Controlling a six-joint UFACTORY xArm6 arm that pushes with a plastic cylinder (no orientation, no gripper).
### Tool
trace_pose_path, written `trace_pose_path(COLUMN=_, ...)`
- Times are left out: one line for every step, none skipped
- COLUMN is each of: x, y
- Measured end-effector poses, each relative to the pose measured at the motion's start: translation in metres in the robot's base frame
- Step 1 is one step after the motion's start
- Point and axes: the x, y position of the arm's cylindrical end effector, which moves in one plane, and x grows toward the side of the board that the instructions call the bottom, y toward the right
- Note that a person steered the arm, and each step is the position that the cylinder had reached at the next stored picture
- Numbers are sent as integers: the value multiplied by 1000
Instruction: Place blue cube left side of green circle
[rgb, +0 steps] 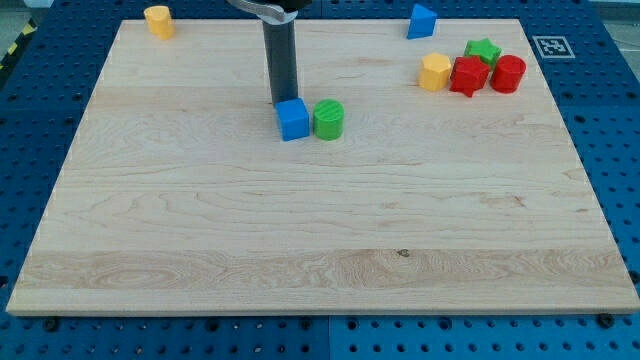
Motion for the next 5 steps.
trace_pose_path(x=0, y=0)
trace_pose_path(x=-1, y=2)
trace_pose_path(x=-9, y=7)
trace_pose_path(x=-9, y=7)
trace_pose_path(x=-22, y=-21)
